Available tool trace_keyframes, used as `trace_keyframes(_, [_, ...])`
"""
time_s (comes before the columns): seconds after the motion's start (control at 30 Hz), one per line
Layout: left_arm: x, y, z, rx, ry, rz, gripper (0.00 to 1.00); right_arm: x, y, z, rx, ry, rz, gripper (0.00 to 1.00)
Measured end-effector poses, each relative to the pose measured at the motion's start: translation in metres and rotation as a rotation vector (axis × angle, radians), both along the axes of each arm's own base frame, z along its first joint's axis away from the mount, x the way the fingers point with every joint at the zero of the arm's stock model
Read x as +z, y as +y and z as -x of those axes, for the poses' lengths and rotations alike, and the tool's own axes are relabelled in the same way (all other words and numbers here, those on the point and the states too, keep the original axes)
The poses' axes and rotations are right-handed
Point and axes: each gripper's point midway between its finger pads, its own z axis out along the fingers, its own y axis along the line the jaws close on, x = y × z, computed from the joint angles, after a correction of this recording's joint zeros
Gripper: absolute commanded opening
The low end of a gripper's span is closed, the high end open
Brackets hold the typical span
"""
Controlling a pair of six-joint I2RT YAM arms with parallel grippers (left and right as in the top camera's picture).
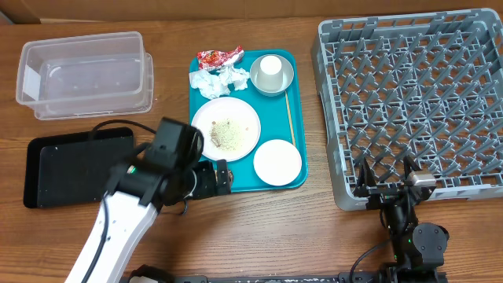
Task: Sort waste into correct bins and load items into the dishwasher
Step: 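Grasp the brown food piece with the left gripper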
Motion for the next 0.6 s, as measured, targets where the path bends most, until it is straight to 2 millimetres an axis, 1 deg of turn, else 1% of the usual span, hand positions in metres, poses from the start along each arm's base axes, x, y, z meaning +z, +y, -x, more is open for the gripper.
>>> trace_keyframes(0.2, [-0.035,-0.004,-0.007,-0.016,0.117,-0.064,1.0,0.0,0.0,0.0,0.0,0.0,0.0,1.0])
trace_keyframes(0.3, [-0.051,-0.005,-0.016,-0.028,0.126,-0.118,1.0,0.0,0.0,0.0,0.0,0.0,0.0,1.0])
trace_keyframes(0.43, [-0.073,0.002,-0.03,-0.018,0.135,-0.211,1.0,0.0,0.0,0.0,0.0,0.001,0.0,1.0])
trace_keyframes(0.6, [-0.098,0.003,-0.044,-0.014,0.147,-0.254,1.0,0.0,0.0,0.0,0.0,0.0,0.0,1.0])
